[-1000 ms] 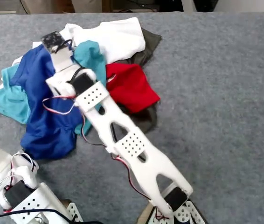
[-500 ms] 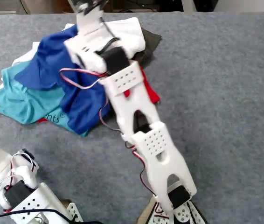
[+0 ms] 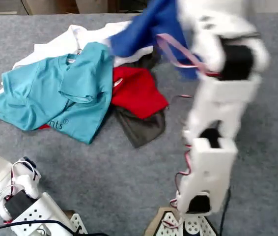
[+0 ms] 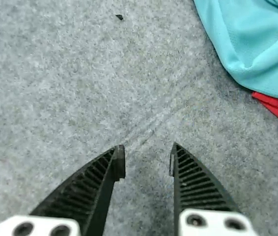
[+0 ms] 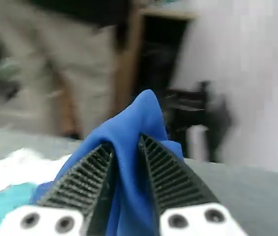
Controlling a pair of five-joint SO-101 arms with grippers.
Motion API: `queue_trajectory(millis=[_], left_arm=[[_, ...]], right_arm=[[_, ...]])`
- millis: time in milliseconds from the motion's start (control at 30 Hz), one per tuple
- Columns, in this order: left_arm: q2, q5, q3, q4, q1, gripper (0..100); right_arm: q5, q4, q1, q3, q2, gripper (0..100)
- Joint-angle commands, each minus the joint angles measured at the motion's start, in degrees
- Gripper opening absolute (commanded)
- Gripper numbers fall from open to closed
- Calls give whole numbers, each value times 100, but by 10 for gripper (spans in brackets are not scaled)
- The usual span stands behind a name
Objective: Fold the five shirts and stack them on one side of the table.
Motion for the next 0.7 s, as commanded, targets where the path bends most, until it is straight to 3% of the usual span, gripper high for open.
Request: queue_trajectory(millis=[0,167,367,533,667], left_arm=[[-13,-53,-158,-53,0,164],[-4,-53,-229,-44,176,168],[66,-79,-1108,299,870,169],[725,-545,-1547,44,1108,169],[1895,-510,-2963,26,1222,169]], right_arm=[[105,387,1095,-233,-576,34],[97,1890,1640,-119,-365,33],[123,1855,2264,892,338,5],[149,1846,2097,1938,769,5],[642,1829,1710,2527,1095,4]])
